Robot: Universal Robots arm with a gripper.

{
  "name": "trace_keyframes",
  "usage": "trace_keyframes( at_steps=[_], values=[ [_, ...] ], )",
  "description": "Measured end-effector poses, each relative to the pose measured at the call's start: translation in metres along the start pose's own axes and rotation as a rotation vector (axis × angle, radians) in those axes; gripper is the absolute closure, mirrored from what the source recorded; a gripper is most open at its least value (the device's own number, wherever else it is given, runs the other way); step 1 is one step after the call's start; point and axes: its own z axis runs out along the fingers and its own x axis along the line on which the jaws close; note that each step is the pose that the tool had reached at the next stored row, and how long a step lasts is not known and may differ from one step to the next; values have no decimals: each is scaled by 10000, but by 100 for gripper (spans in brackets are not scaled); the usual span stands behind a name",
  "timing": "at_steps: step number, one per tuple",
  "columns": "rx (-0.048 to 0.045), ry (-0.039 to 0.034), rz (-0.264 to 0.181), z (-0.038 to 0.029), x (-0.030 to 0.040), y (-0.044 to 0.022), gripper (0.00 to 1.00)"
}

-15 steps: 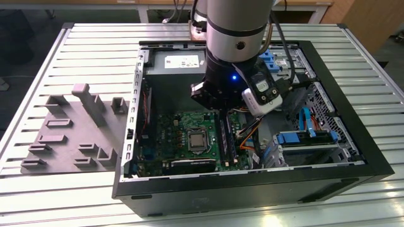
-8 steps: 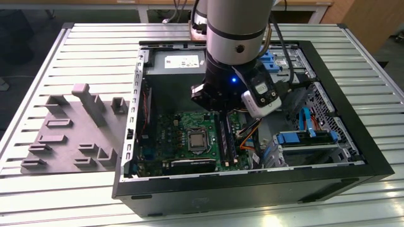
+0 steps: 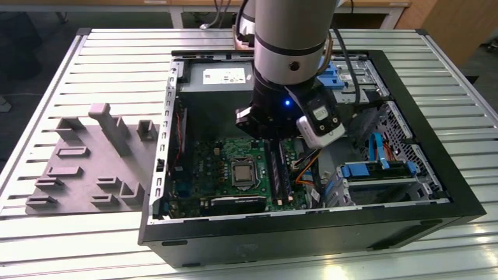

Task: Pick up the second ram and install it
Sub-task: 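Insert the second ram into the second slot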

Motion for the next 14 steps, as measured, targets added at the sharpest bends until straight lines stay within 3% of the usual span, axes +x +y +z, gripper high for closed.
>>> trace_keyframes(
  at_steps=[14],
  values=[
    [-5,1,-53,141,-8,-4,89]
  ],
)
